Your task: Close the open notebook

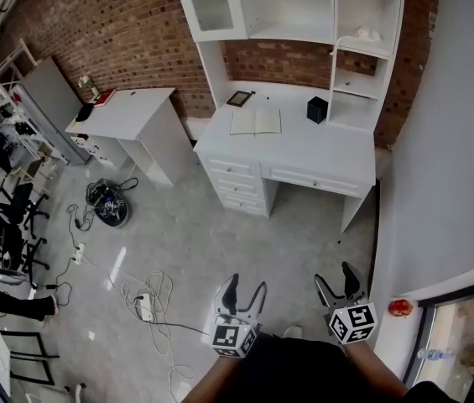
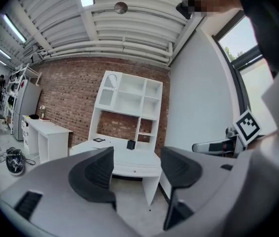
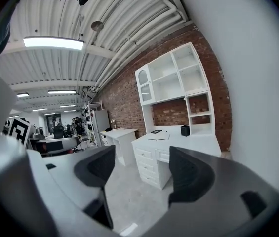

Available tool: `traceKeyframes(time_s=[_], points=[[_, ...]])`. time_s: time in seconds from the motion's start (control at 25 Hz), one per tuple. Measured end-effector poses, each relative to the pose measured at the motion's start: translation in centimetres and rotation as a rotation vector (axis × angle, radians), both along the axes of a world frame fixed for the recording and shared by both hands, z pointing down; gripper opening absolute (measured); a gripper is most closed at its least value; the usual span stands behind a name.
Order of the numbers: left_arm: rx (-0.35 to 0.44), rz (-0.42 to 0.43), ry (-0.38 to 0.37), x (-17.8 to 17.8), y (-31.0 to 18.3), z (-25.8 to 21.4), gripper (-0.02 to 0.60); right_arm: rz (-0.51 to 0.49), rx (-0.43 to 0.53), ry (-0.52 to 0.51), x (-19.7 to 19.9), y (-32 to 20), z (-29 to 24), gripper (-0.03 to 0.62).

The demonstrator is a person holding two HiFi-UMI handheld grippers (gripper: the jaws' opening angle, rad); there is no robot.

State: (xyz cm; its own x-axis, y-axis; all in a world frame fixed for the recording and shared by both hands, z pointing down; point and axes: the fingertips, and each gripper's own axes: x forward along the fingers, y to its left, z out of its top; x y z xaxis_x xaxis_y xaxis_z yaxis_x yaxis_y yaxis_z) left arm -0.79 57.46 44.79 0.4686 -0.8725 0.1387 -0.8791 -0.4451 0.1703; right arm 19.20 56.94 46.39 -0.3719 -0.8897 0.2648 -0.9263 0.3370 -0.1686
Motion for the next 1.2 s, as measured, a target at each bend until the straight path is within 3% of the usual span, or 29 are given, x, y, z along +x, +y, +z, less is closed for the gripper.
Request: traceKeyframes(time_s=[0.52,0.76,1.0,1.2], points=[[-0.073,-0.082,-0.034,-4.3,0.4,2.9,0.273,-0.131,-0.074,-0.008,-6.3,-1.0,4.2,0.316],[-0.077,-0.054,-0.028,-7.3,-5.1,3.7,0.273,-0.113,-0.103,0.008,-9.1,-6.1,5.4,0.313],[-0.086,-0.035,0.002,-12.3,-13.1,5.0,0.273,-0.117,-0.137,0.022,-14.4,-13.0,6.2,0.308],[-0.058,0.048,-0.001,-16.2,-20.2,4.3,0.273,-0.113,-0.139,0.04,-19.9,-20.3,5.6,0.308]])
